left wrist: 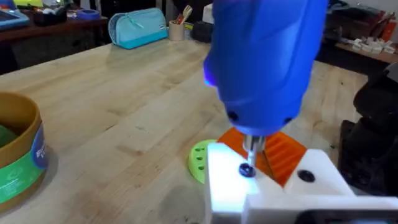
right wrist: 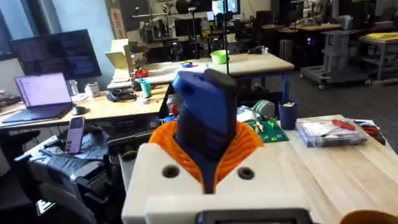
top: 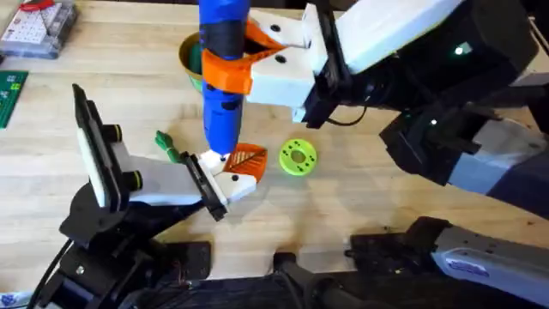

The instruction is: Pick up the gripper from the table and insert it into the empty holder that is missing its gripper. Then pick up a screw, insert it into the mounting hole, and use the screwdriver to tighten it. Finally, clean up the table by picking up the vegetable and placing it into the bucket.

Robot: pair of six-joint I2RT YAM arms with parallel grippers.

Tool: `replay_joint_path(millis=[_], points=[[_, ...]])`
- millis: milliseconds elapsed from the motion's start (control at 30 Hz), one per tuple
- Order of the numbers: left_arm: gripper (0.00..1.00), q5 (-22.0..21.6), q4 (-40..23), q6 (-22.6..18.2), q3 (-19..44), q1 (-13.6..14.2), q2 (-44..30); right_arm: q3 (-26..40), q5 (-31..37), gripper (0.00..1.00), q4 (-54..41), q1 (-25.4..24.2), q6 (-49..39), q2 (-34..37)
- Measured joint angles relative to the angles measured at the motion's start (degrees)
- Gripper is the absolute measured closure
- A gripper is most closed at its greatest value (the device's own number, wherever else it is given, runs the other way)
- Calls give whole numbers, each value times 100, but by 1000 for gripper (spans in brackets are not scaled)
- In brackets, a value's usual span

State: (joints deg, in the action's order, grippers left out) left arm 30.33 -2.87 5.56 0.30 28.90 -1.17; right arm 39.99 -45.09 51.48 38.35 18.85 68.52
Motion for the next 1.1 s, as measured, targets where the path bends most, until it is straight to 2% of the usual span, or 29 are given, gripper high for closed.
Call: replay_joint_path(millis=[1100], points=[[991,2,0,2,0,0,0,0,-91,961,150,11,2,123]])
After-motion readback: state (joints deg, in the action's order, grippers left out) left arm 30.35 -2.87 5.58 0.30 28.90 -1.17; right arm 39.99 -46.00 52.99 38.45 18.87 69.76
